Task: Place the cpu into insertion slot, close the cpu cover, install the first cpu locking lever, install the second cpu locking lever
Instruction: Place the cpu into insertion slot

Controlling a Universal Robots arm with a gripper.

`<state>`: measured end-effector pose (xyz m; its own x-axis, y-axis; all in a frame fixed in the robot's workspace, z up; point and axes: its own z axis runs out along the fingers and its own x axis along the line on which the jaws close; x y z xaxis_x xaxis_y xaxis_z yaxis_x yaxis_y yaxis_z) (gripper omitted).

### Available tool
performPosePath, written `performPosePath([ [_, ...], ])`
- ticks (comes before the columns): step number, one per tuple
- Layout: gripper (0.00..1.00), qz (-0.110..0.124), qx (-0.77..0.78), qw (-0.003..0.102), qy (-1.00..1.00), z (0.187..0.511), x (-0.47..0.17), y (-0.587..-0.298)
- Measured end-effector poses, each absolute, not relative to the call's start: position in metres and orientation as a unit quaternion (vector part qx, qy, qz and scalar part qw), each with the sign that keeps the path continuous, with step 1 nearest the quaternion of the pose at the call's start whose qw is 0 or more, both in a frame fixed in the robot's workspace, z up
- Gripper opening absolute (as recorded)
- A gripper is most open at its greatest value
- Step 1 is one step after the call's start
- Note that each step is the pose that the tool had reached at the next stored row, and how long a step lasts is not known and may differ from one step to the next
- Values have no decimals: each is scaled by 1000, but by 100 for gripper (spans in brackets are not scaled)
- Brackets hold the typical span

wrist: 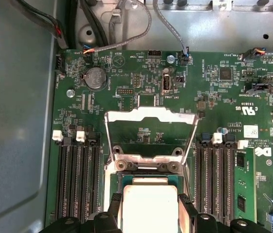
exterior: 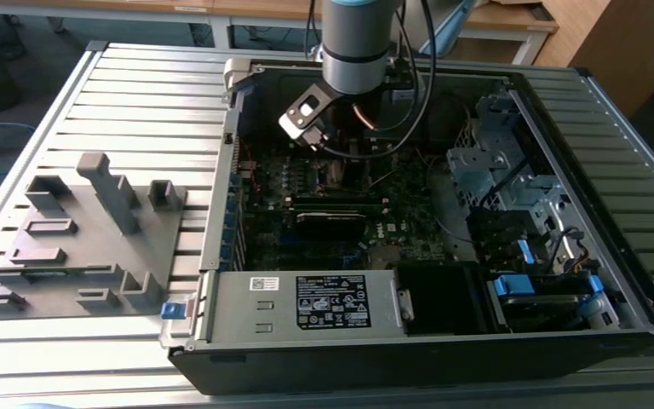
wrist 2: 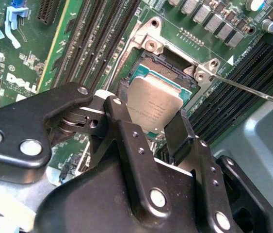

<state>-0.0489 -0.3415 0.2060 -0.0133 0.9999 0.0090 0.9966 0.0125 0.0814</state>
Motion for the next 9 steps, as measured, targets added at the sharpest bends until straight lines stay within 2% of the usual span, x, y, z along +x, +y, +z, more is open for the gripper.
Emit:
performPosePath([
  [9,54,33,702,25,711,200,-51,-341],
])
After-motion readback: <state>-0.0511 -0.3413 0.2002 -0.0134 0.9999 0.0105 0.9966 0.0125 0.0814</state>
